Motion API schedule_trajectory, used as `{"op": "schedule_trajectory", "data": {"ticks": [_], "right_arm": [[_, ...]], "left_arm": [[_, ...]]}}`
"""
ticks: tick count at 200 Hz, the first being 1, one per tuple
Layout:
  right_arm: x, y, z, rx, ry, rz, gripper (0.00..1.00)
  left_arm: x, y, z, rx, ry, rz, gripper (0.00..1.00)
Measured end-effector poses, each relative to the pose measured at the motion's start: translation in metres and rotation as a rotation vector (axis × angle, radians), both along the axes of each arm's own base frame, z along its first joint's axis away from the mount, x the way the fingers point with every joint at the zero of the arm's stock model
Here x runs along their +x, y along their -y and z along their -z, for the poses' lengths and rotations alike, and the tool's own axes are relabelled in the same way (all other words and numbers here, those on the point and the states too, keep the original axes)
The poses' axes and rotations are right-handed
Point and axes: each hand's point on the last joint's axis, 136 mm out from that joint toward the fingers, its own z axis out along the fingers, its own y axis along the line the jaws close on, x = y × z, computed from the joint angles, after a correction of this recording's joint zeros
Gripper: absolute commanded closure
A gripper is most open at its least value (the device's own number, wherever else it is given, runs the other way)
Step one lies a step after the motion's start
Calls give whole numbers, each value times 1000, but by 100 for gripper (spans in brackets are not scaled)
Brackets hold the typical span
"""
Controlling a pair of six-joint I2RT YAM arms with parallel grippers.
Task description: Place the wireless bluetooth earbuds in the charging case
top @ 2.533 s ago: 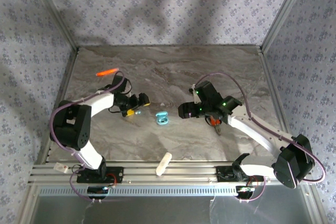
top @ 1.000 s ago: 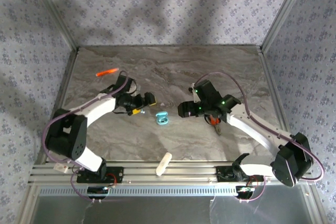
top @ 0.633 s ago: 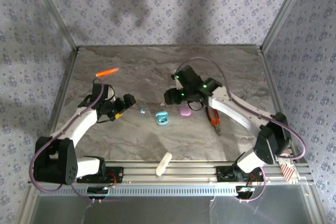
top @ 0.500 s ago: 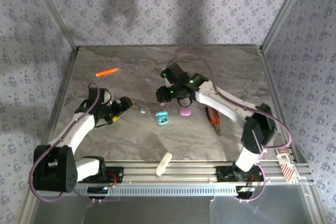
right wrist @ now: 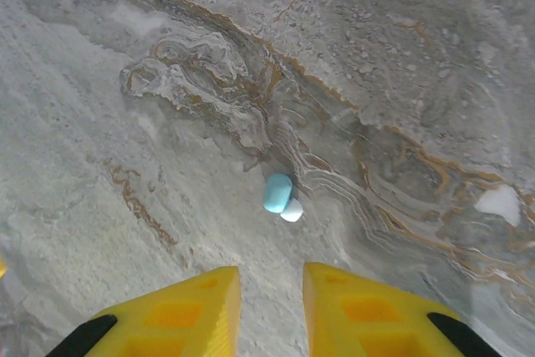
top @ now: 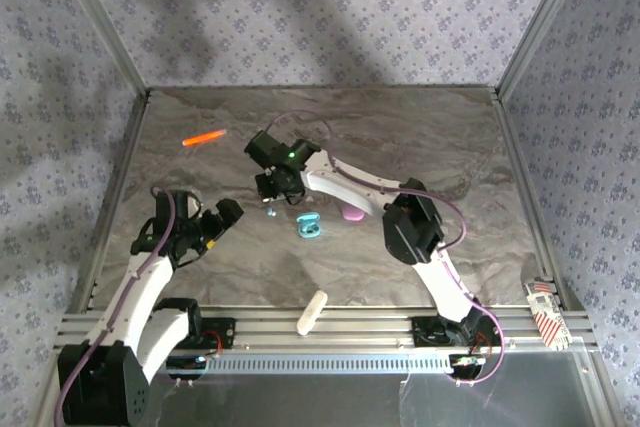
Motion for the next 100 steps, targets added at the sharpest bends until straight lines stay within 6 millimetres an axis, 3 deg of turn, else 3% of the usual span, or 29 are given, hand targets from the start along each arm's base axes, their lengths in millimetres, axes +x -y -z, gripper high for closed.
{"op": "schedule_trajectory", "data": {"ticks": [39, 100], "right_arm": [[5, -11, 26, -69, -13, 10, 76], [10, -11, 60, -152, -31, 21, 76]], "left_arm": [[-7, -8, -5, 23, 24, -33, 0], [-14, -15, -3, 43, 18, -55, 0]]}}
